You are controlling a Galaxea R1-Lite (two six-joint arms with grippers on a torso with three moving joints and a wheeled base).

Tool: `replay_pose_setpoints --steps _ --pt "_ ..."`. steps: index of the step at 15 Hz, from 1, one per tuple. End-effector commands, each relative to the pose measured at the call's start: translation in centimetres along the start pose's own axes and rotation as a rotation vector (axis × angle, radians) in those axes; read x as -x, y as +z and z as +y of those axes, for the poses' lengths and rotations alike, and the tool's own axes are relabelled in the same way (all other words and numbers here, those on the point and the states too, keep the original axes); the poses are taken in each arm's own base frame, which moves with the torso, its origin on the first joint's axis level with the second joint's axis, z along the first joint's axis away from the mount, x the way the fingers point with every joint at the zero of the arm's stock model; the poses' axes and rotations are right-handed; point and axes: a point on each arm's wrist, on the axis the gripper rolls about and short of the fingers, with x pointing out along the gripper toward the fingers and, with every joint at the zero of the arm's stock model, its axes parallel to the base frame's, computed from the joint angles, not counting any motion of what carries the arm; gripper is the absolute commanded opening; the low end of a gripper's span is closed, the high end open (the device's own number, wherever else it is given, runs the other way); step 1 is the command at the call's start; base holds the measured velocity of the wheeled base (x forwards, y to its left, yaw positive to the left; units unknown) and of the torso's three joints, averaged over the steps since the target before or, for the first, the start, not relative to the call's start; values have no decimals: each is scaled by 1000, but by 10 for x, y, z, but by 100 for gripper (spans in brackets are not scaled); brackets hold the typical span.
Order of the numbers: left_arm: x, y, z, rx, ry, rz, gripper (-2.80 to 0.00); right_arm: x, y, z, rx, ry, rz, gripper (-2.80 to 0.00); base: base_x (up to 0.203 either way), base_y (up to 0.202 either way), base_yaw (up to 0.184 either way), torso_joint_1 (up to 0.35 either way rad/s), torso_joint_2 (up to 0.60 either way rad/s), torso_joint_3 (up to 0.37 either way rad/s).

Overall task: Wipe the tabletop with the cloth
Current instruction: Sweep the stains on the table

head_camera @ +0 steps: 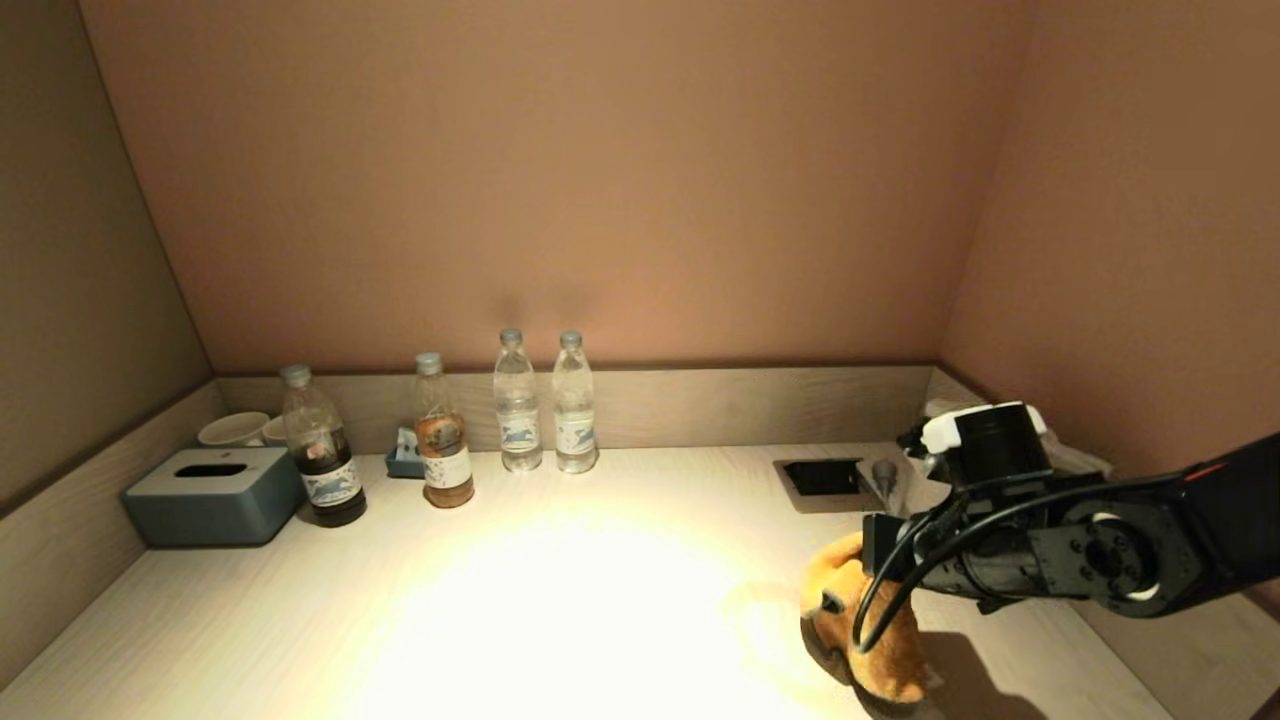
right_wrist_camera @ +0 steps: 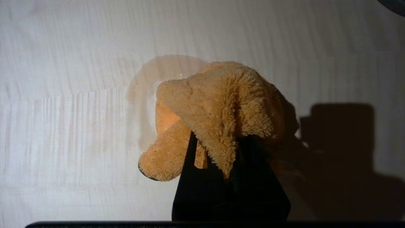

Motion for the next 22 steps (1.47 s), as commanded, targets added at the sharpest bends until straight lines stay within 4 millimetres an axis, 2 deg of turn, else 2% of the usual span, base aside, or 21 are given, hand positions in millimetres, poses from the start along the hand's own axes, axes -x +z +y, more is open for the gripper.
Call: replay_pose_setpoints --steps 1,8,15,20,22 --pt "0 0 0 1 0 2 -280 -16 -7 -3 -5 53 14 -280 0 0 0 0 0 0" --pt "0 0 0 1 0 2 -280 -48 -29 -13 -13 31 99 -280 0 0 0 0 0 0" --pt "0 0 0 1 0 2 -280 -51 -41 -15 -7 32 105 -280 0 0 0 0 0 0" --pt "0 0 0 1 1 1 -280 -47 -52 -8 24 37 130 -280 0 0 0 0 0 0" --pt "0 0 0 1 0 2 -280 -42 -65 6 72 63 162 -280 0 0 0 0 0 0"
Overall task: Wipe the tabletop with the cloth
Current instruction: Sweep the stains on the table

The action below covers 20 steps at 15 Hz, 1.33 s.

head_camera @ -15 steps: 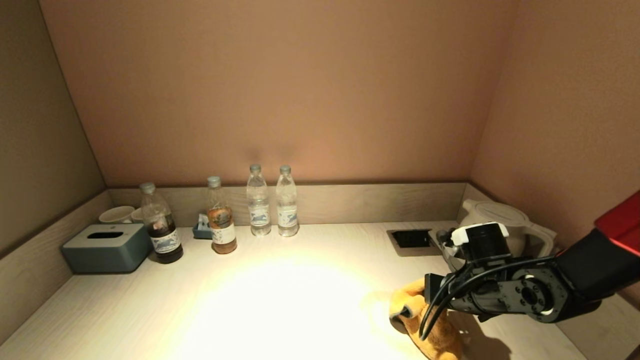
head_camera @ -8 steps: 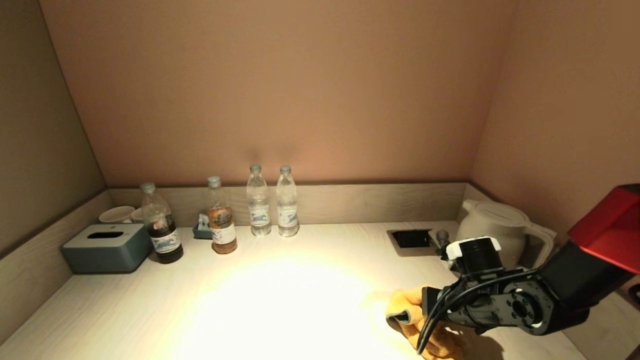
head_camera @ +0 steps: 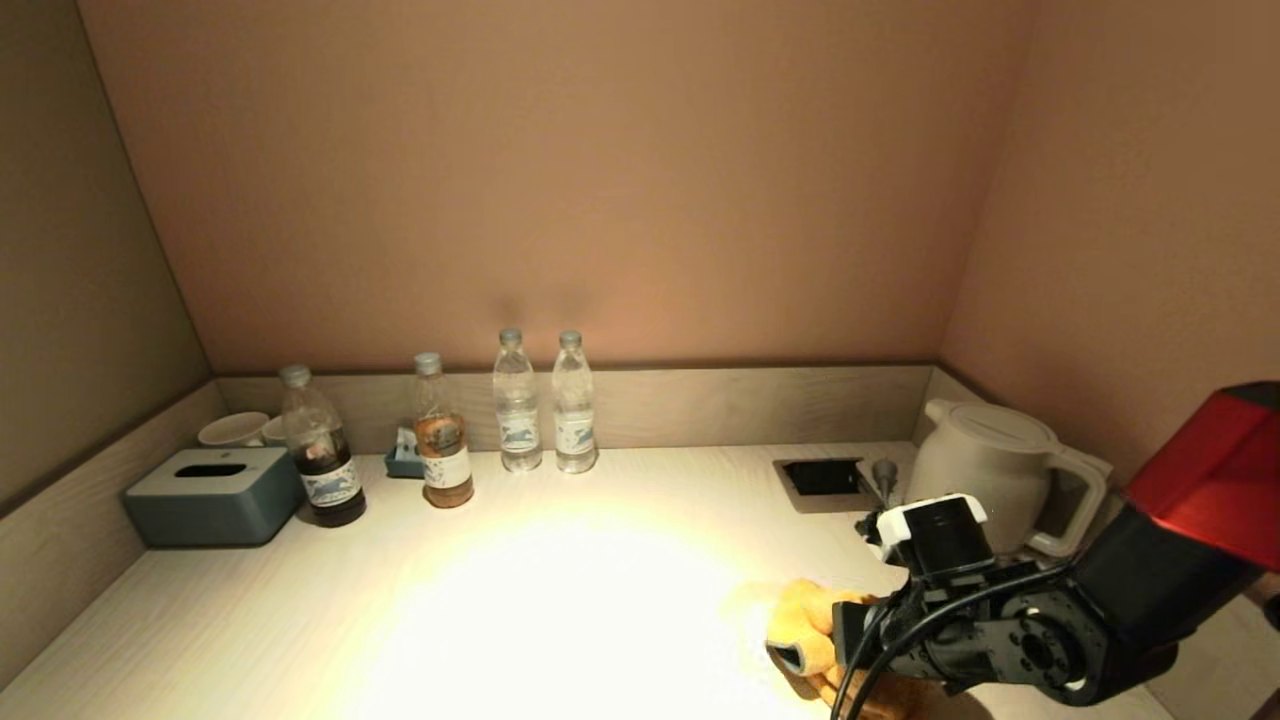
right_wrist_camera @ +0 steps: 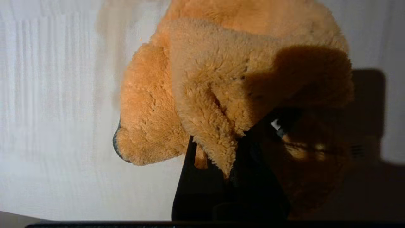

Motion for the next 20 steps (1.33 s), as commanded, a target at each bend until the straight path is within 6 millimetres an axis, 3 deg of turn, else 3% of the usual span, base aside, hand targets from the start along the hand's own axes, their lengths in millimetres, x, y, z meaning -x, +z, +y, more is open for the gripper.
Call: replay_pose_setpoints --steps 1,9,11,13,16,20 --pt "0 0 0 1 1 2 -280 5 -8 12 37 20 10 -280 0 0 0 0 0 0" --pt "0 0 0 1 1 2 -280 10 -20 43 133 78 13 -280 0 0 0 0 0 0" --pt "0 0 0 1 1 2 -280 1 -19 60 181 110 17 -280 0 0 0 0 0 0" --pt "0 0 0 1 1 2 -280 -1 -18 64 190 115 17 -280 0 0 0 0 0 0" --pt "0 0 0 1 1 2 -280 -25 -9 74 202 117 23 -280 0 0 0 0 0 0" --pt "0 0 0 1 1 2 -280 -33 -4 78 209 123 16 -280 0 0 0 0 0 0"
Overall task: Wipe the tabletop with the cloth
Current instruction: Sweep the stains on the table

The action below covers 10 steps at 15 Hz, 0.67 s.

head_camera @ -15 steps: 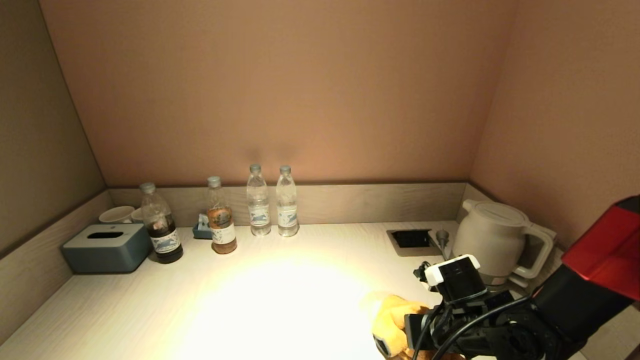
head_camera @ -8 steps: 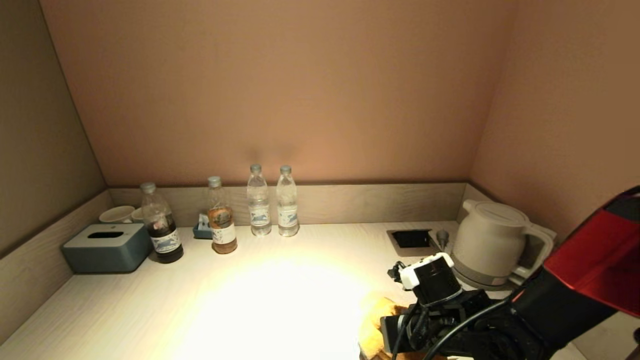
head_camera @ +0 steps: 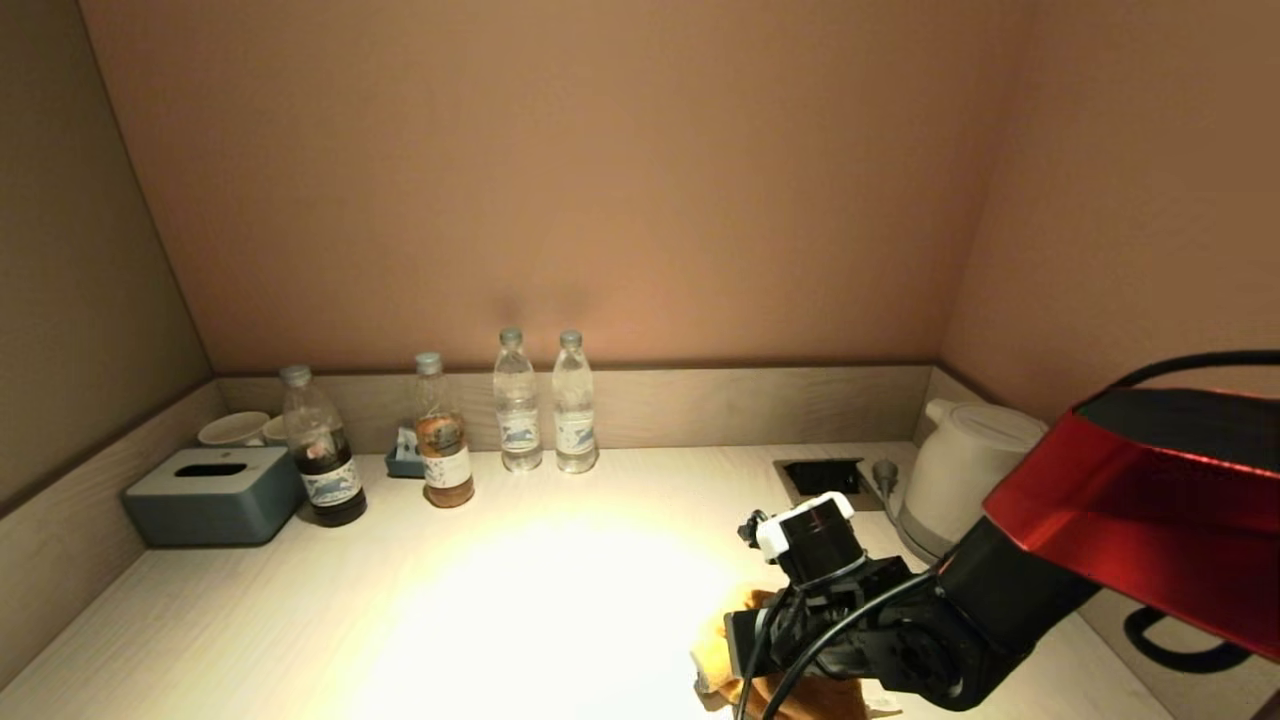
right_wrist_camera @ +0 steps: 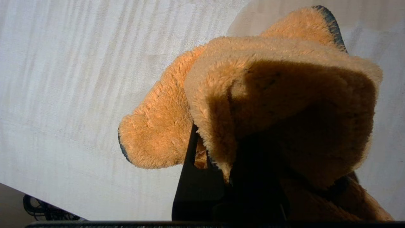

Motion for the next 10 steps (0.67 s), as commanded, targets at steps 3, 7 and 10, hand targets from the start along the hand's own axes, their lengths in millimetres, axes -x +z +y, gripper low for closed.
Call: replay_pose_setpoints --steps 3,7,10 --pt "0 0 0 1 0 2 -280 -17 7 3 18 4 -3 -280 0 0 0 0 0 0" --pt "0 0 0 1 0 2 -280 -29 15 6 22 11 -15 -280 0 0 0 0 0 0" --pt "0 0 0 1 0 2 -280 -36 24 6 21 13 -31 -280 0 0 0 0 0 0"
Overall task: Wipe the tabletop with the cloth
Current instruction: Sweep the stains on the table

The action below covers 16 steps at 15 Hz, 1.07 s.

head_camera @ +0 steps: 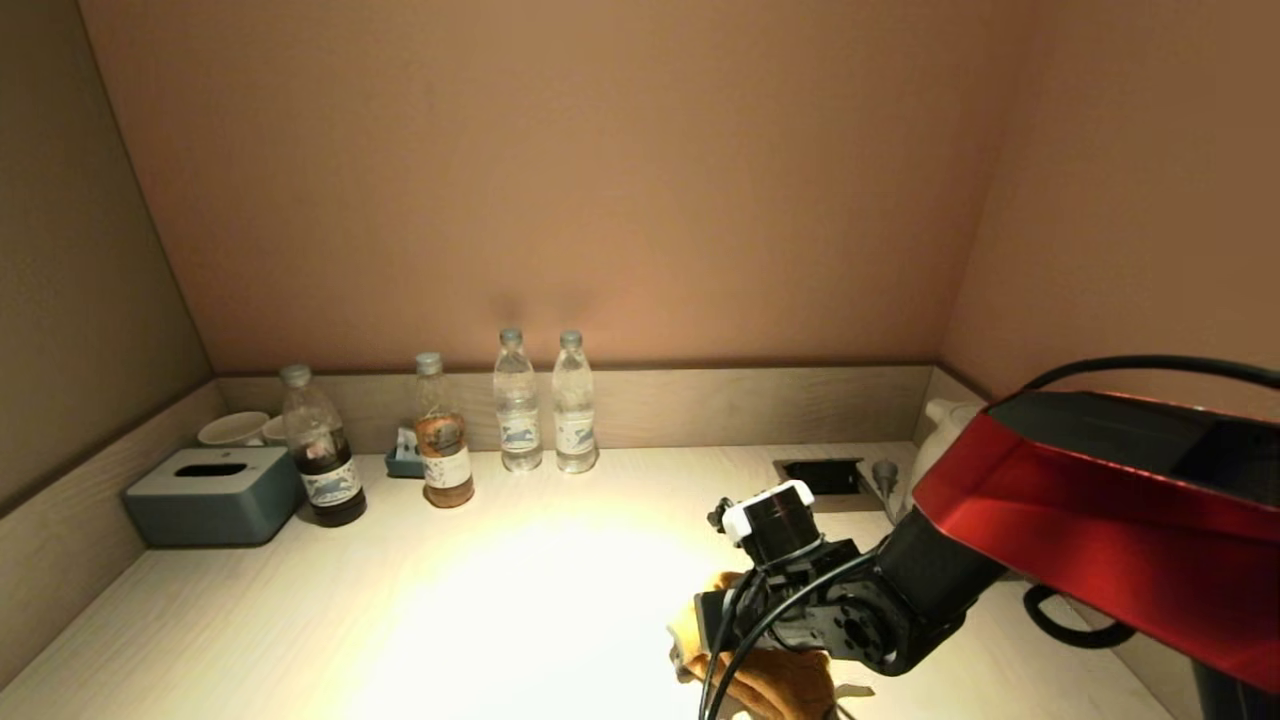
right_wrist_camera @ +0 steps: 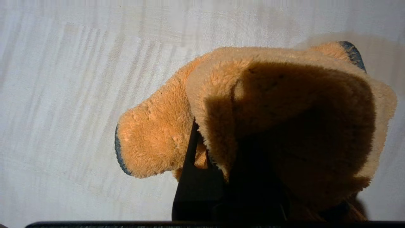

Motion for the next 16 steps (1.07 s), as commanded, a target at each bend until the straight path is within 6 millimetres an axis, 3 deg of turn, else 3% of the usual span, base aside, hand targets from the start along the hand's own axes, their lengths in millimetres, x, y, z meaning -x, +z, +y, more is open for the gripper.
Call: replay_pose_setpoints --steps 1,10,14,16 --pt "0 0 0 1 0 1 -280 -9 5 -1 -7 -4 -3 -280 0 0 0 0 0 0" --pt "0 0 0 1 0 1 -280 -25 32 -28 -45 -94 -29 -280 0 0 0 0 0 0" --pt "0 0 0 1 0 1 -280 -19 35 -41 -35 -185 -46 -280 0 0 0 0 0 0" --pt "0 0 0 1 0 1 -280 -9 41 -56 -71 -220 -51 -280 0 0 0 0 0 0"
